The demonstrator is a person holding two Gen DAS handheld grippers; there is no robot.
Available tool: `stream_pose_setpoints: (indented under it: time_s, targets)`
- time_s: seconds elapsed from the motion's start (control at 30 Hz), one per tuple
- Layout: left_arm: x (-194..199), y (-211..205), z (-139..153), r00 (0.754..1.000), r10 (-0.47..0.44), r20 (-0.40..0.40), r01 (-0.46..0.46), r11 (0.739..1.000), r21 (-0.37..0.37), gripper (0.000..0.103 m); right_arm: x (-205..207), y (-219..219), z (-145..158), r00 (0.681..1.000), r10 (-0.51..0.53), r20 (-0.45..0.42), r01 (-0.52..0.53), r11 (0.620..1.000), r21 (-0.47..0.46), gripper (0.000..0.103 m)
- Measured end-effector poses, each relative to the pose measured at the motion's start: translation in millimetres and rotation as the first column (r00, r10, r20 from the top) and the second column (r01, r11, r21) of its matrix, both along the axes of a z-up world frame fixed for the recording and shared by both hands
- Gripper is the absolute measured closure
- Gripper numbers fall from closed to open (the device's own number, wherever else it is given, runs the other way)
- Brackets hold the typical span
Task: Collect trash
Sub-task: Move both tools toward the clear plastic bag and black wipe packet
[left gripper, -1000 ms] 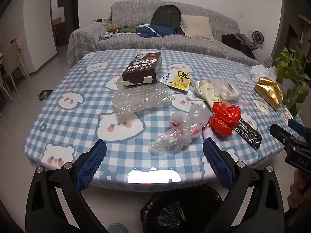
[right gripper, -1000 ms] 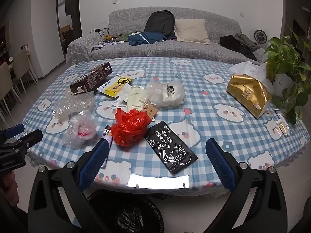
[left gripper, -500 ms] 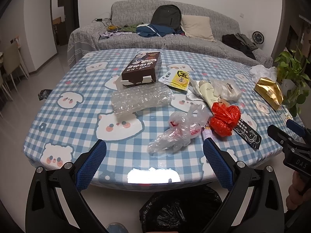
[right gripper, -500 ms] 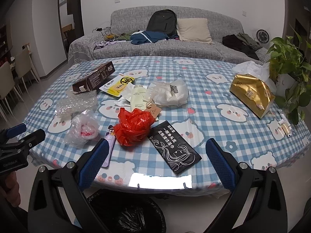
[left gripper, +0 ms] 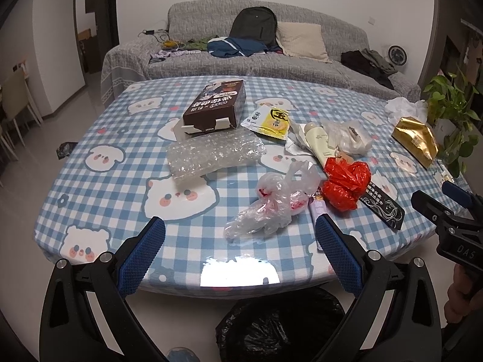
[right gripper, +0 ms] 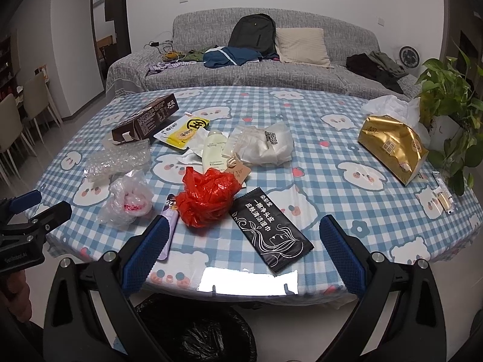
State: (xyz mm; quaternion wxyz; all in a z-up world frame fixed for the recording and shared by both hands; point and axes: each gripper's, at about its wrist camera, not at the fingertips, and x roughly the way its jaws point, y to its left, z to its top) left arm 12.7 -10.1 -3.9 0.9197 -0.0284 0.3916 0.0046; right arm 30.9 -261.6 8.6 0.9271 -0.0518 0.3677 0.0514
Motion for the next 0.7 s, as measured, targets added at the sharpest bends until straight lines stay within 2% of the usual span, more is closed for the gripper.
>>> stream_pose_setpoints:
  time_s: [0.7]
  targets:
    - [2.3,-2.1,-3.5,1.0,0.0,-0.001,0.0,1.0,-0.024,0.006,3.2,-2.2,-0.7,1.0,-0.009,-0.01,0.009,1.0,0.013,0.007]
